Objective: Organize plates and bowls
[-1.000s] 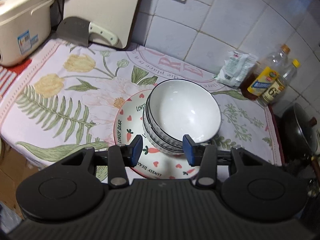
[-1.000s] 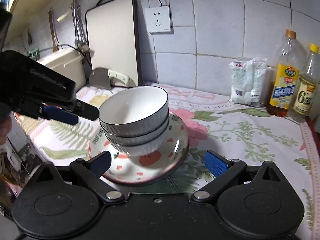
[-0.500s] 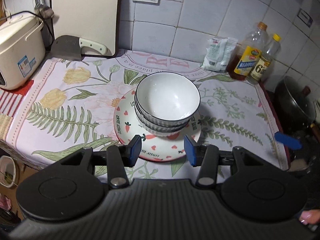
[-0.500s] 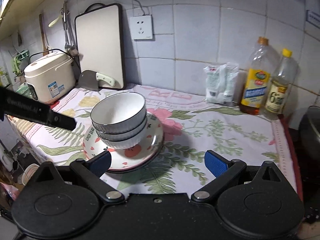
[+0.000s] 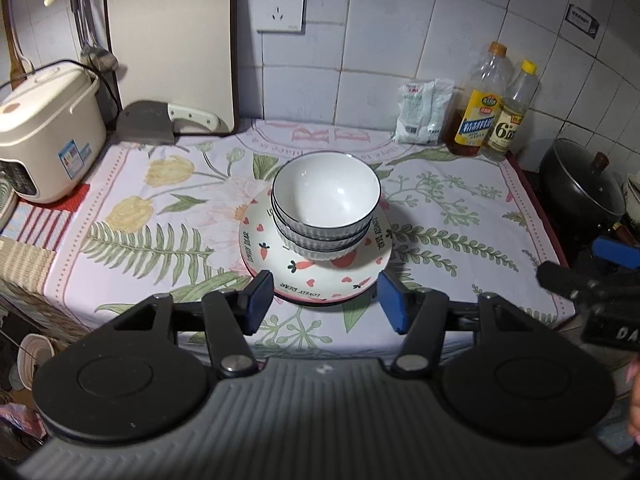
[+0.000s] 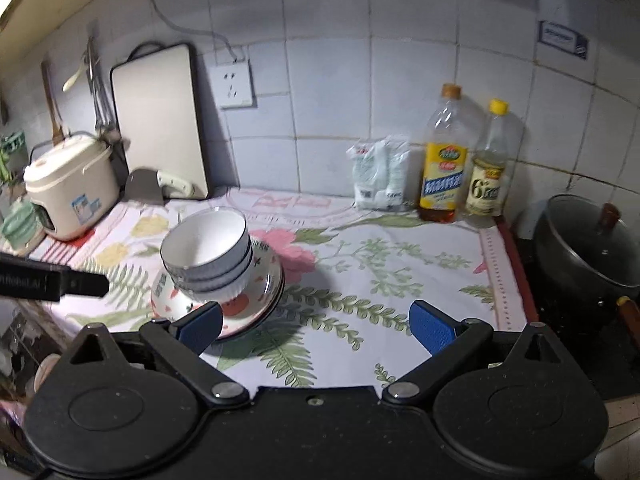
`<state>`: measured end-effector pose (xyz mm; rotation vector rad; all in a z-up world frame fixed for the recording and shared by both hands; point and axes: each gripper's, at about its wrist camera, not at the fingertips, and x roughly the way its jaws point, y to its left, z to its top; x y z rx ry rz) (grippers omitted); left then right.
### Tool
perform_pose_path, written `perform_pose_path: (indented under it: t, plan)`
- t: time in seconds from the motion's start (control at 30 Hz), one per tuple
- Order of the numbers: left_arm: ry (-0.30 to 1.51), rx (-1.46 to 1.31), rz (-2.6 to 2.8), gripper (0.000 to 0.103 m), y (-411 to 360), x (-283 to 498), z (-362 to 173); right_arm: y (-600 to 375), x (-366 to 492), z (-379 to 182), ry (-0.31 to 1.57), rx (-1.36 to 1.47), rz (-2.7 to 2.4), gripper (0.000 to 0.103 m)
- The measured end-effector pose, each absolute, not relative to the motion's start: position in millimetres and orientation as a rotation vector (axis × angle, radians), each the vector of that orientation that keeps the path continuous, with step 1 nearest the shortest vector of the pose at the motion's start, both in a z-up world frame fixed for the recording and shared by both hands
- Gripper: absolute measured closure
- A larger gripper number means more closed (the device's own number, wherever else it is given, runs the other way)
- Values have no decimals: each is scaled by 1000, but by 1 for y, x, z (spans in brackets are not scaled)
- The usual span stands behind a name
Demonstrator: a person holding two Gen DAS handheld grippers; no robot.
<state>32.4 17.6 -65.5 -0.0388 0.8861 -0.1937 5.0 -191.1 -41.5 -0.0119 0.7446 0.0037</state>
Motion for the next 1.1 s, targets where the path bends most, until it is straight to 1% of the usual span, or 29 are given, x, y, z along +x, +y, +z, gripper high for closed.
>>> perform_pose_path:
  t: [0.2,0.3,0.57,0.63,0.93,1.1]
  plan:
    - [846,-54,-184,42,20,18,-54,-185,-11,-24,692,-45,-66,2]
    - [843,-61,-186,40,23,12,-52,-183,-14,-21,702,-56,-103,2]
    - [840,-26,-186,18,22,5,-55,-185,-11,-27,780,-7,-182,1]
    - [852,-23,-186,16,21,6,-58,-186,-12,-27,782,10,-188,1]
    - [953,23,-141,15,15,11,-69,-182,-12,-22,798,22,-188,1]
    - [965,30,-140,15,13,10,-70,-176,-13,-22,804,2,-183,1]
